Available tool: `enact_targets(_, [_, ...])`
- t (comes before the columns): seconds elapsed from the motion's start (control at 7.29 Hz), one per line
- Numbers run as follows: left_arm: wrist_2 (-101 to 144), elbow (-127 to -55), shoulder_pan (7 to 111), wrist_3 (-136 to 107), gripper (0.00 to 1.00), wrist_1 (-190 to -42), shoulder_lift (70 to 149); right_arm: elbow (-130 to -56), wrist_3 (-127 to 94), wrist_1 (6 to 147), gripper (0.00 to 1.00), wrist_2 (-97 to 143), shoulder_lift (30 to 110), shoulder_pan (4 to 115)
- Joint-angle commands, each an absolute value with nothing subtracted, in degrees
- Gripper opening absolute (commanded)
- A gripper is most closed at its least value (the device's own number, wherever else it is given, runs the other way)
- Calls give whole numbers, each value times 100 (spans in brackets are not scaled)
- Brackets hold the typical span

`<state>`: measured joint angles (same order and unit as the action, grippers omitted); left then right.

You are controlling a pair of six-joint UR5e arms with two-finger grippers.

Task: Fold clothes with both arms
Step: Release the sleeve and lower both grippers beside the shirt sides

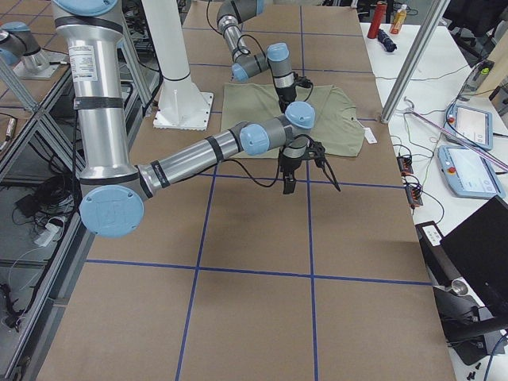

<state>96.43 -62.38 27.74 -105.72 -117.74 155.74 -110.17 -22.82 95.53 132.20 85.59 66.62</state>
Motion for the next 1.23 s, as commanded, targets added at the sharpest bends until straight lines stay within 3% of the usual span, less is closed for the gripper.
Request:
enact_targets(0.0, [9859, -7490, 2969, -9970, 100, -11141, 14830, -11074, -2555, 9528, 100, 13315, 8543, 6645])
enact_targets(0.41, [10046, -10030, 3041, -8872, 100, -9942, 13041, -11083, -4731, 7739, 100, 12948, 8657, 5620])
enact_targets(1.1, [10107, -12134, 3050, -7647, 100, -9685, 10850, -11636, -6896, 6671, 100, 11229, 9290, 3275])
